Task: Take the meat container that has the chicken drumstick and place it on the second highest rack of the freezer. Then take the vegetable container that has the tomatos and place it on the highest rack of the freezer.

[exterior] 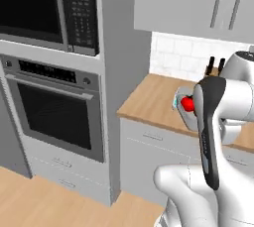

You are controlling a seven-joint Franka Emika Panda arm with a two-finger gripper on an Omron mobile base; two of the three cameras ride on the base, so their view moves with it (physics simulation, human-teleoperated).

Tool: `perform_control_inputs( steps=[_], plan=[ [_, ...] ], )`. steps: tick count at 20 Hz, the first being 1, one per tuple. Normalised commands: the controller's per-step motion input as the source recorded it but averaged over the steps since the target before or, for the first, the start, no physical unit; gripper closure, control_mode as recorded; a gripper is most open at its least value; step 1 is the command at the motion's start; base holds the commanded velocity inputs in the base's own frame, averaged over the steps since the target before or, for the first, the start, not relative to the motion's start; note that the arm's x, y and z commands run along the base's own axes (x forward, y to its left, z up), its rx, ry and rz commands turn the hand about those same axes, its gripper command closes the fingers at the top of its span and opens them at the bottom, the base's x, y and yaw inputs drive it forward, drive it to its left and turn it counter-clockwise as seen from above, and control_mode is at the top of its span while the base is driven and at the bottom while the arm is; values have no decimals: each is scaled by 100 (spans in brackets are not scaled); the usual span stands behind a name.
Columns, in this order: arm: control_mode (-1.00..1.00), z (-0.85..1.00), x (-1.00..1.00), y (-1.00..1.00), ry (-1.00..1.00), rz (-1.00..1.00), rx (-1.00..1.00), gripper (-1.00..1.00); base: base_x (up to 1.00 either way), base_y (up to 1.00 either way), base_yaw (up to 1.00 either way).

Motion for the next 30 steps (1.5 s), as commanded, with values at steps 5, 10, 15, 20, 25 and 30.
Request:
perform_control_inputs(
  steps=[5, 10, 15, 20, 25, 30],
  plan=[
    [100, 0, 0, 0, 0, 0, 0, 100, -20, 0, 97],
    [100, 0, 0, 0, 0, 0, 0, 100, 2, 0, 99],
    [100, 0, 0, 0, 0, 0, 0, 100, 41, -4, 66],
    [100, 0, 0, 0, 0, 0, 0, 100, 89, 22, 33],
    [100, 0, 0, 0, 0, 0, 0, 100, 100, 35, 21],
    [100, 0, 0, 0, 0, 0, 0, 100, 100, 54, 14]
  ],
)
